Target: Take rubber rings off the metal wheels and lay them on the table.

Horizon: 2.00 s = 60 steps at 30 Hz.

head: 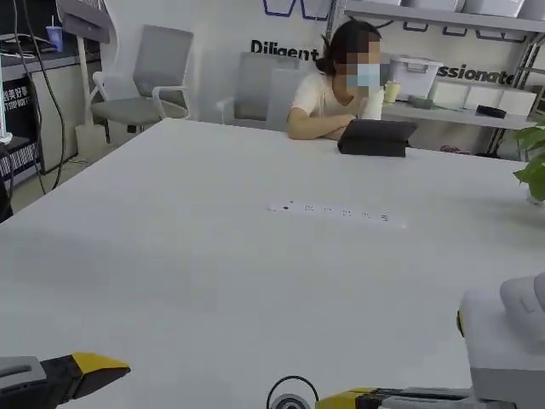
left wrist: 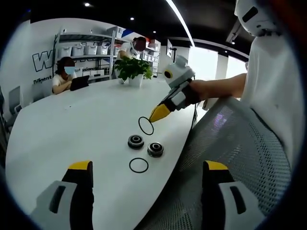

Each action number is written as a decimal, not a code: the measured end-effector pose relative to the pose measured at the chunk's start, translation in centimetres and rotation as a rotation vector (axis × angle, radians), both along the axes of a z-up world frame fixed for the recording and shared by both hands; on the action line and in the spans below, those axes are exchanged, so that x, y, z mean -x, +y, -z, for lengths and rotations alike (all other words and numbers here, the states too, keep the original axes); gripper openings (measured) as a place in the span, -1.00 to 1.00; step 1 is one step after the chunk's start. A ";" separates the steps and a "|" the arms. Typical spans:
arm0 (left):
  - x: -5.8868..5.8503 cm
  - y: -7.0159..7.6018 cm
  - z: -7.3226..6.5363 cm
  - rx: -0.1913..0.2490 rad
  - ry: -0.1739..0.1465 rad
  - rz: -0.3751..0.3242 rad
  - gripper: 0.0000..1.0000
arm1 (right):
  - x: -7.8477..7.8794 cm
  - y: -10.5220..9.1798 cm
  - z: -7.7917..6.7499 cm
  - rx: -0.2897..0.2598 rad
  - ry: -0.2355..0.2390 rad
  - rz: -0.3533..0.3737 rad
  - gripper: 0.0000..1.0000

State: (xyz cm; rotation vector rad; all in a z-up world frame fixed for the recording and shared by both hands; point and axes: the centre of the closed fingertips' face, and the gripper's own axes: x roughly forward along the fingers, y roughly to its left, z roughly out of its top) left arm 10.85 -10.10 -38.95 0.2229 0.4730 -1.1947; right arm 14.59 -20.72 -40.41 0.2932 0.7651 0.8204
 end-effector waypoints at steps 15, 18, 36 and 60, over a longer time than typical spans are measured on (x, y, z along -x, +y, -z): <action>0.0 0.1 0.4 -0.013 0.009 -0.002 0.82 | 1.0 3.4 2.4 0.077 -0.043 -0.110 -1.00; 0.0 0.1 0.4 -0.014 0.011 -0.003 0.82 | 1.3 3.7 3.0 0.098 -0.049 -0.135 -1.00; 0.1 0.1 0.6 -0.025 0.015 0.001 0.81 | 2.3 4.1 6.2 0.256 -0.095 -0.264 -1.00; -0.1 0.4 0.7 -0.033 0.020 -0.016 0.79 | 1.5 3.1 5.7 0.317 -0.146 -0.258 -0.90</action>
